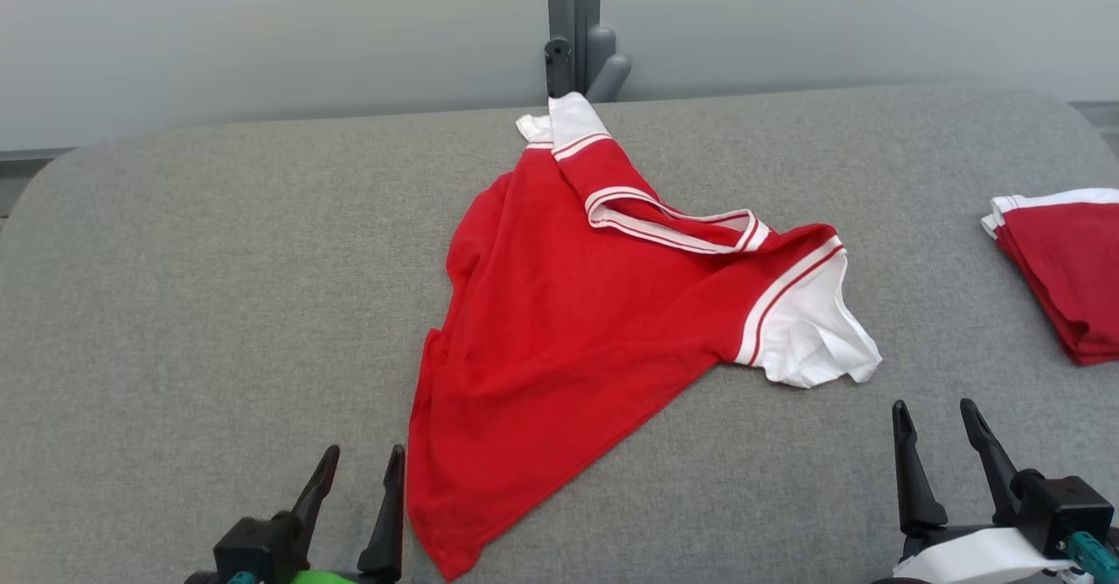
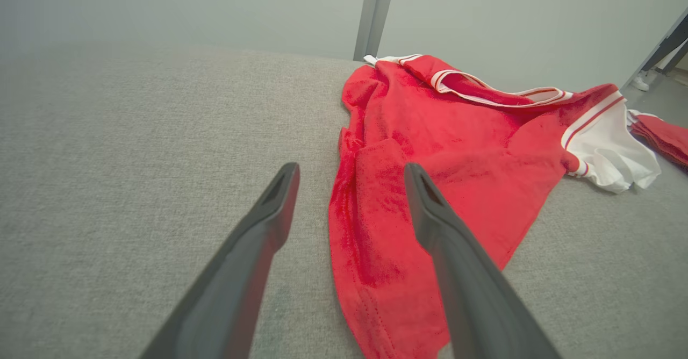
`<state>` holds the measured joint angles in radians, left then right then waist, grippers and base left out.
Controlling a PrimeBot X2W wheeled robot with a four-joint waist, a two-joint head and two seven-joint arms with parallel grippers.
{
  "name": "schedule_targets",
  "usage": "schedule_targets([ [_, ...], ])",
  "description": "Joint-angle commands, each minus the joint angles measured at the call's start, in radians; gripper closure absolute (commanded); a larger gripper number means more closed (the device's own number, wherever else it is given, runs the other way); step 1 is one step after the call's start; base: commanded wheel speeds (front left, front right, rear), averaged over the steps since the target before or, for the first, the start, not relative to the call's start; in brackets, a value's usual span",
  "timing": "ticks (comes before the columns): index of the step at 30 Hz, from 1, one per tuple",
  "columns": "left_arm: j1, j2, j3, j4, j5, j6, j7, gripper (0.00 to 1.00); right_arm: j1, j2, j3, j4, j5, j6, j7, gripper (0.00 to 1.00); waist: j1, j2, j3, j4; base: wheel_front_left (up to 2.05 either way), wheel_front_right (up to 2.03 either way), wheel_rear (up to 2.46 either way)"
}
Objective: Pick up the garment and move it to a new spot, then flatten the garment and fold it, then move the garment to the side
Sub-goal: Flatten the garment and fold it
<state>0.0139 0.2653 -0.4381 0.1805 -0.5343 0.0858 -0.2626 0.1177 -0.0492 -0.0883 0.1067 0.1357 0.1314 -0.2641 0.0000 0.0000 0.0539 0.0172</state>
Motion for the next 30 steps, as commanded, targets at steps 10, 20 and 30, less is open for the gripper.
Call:
schedule_targets([
  [10, 0.170, -0.083, 0.233, -0.038, 0.163, -0.102, -0.003, 0.00, 0.039, -0.021, -0.020, 0.019, -0.054, -0.002, 0.000, 0.00, 0.0000, 0.0000, -0.079, 0.048, 0.00, 0.00, 0.00],
  [20, 0.206, -0.134, 0.327, -0.061, 0.249, -0.201, -0.003, 0.00, 0.016, -0.038, -0.019, 0.048, -0.062, -0.002, 0.000, 0.00, 0.0000, 0.0000, -0.089, 0.037, 0.00, 0.00, 0.00],
  [30, 0.207, -0.164, 0.338, -0.043, 0.253, -0.217, -0.003, 0.00, 0.004, -0.035, -0.007, 0.059, -0.080, -0.002, 0.000, 0.00, 0.0000, 0.0000, -0.083, 0.017, 0.00, 0.00, 0.00],
])
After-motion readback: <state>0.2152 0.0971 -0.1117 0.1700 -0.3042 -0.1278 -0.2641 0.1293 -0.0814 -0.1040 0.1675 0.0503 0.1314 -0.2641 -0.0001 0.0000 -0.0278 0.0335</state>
